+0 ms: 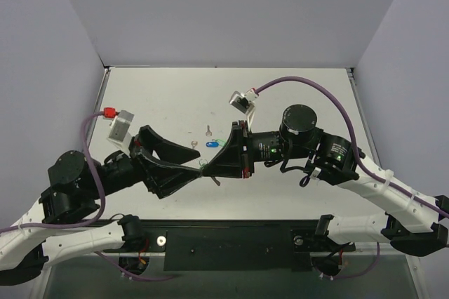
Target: Remove the keys from the keyring
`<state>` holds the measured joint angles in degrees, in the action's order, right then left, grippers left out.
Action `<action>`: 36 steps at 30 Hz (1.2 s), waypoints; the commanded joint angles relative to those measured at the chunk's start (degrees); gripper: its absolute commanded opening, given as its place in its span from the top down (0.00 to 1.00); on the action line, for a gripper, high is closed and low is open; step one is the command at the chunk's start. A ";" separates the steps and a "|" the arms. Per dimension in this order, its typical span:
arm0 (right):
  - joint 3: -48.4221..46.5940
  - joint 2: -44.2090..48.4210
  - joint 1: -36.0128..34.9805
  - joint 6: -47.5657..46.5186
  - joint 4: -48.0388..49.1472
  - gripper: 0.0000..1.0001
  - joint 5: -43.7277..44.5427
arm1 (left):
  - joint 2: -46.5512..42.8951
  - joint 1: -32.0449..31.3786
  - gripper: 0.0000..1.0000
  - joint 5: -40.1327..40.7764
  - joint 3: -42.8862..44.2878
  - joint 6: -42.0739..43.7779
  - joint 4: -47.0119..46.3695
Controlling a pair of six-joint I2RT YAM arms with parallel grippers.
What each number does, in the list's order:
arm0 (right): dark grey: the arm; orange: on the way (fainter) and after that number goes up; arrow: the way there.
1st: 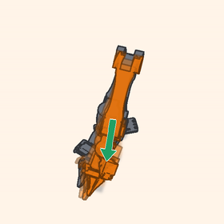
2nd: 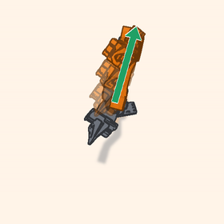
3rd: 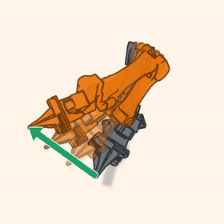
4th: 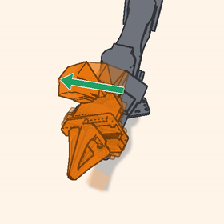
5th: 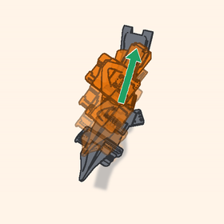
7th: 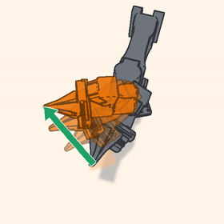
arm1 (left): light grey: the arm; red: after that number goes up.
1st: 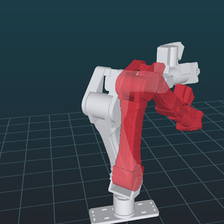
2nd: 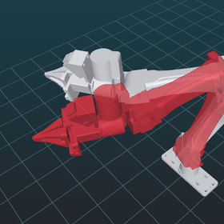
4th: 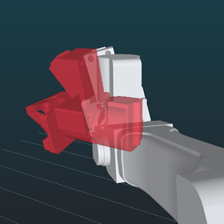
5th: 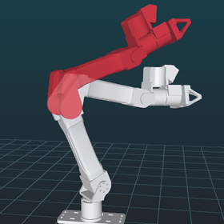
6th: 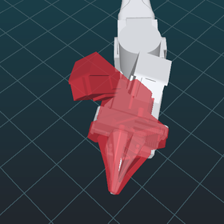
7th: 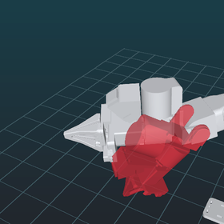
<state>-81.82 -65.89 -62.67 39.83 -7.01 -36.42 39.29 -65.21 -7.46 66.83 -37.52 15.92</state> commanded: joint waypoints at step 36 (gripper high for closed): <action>2.63 2.34 0.01 2.53 10.43 1.00 2.15 | -3.52 -0.18 0.84 6.94 -9.17 -4.14 -17.07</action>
<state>-79.15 -65.01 -62.67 42.06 -0.30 -33.87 34.96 -65.19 -0.67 57.54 -41.63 2.70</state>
